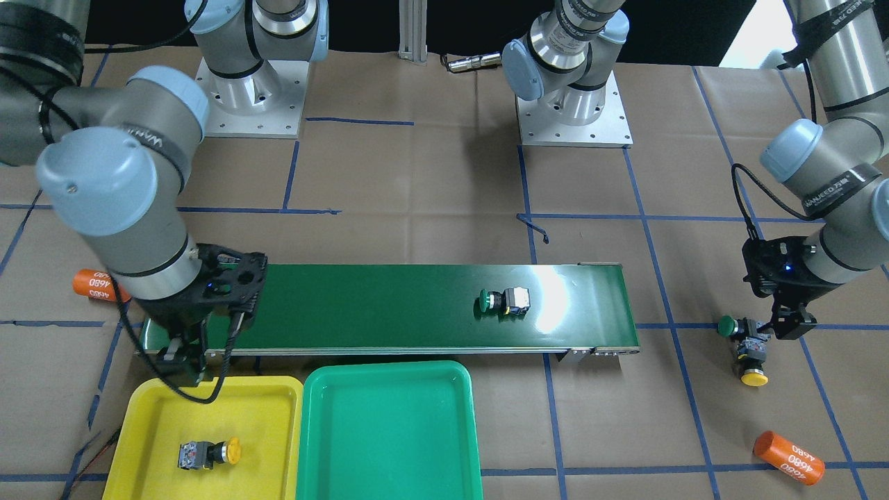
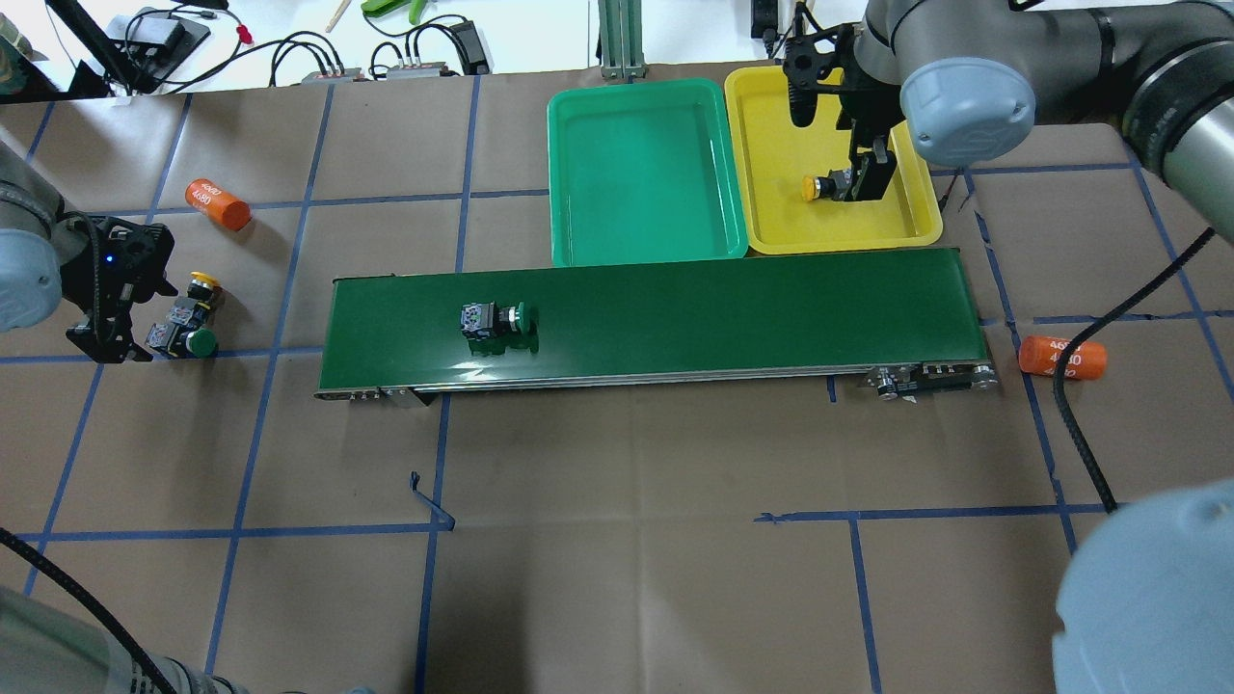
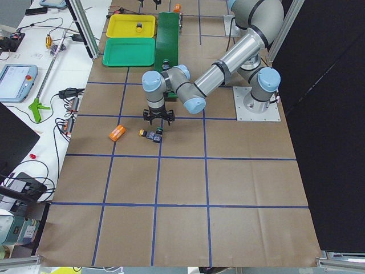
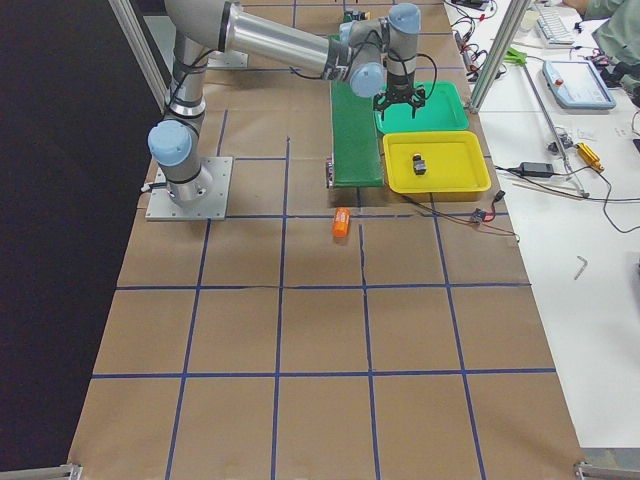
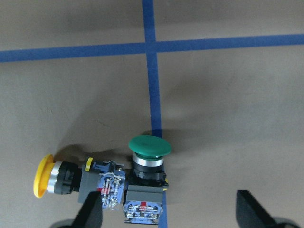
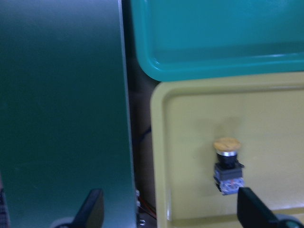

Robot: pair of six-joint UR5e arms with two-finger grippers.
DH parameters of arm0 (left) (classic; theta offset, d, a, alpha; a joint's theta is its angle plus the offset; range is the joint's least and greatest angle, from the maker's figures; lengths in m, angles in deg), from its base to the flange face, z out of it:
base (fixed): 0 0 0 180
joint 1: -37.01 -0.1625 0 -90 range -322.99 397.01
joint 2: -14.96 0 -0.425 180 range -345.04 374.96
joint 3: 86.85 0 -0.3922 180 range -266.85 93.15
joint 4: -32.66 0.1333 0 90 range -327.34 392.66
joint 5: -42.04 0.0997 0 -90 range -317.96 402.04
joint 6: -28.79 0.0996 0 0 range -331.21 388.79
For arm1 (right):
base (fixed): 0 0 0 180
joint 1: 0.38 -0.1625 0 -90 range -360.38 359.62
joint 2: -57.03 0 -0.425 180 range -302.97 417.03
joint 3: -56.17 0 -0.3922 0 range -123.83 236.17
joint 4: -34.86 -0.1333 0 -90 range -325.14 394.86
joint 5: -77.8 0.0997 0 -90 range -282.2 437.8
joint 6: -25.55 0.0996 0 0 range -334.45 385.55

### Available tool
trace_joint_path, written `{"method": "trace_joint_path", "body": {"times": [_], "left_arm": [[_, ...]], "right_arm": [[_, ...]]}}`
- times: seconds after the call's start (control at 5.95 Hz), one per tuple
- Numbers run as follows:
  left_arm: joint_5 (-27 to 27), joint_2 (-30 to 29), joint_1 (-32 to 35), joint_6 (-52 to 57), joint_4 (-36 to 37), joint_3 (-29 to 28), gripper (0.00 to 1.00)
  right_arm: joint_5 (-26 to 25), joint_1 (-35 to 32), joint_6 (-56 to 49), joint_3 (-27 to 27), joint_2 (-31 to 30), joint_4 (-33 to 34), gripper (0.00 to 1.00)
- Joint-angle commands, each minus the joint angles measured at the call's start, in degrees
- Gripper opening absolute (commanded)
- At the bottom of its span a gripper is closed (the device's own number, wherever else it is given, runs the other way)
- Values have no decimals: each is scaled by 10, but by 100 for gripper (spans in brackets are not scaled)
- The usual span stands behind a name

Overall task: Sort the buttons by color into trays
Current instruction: 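Grasp the green button on the belt with the right gripper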

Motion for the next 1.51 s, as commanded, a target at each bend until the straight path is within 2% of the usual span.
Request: {"method": "trace_joint_path", "body": {"times": [0.0,0.34,0.5,0.84,1.01,1.18,1.34], "left_arm": [[-37,-30,-16,30,15,-2,98],[-62,-46,-14,43,17,0,98],[-80,-56,-14,40,18,0,98],[-80,-62,-14,43,17,2,96],[-80,-65,-14,47,29,1,78],[-78,-66,-14,47,43,2,41],[-79,-65,-14,39,44,2,17]], "right_arm": [[0,-72,31,-51,-44,-10,100],[2,-80,40,-52,-53,-11,100],[46,-81,79,-52,-53,-12,100],[51,-100,113,-53,-48,-10,100],[51,-110,117,-54,-38,-6,100],[52,-115,119,-55,-24,-5,100],[52,-124,154,-67,-14,-3,100]]}}
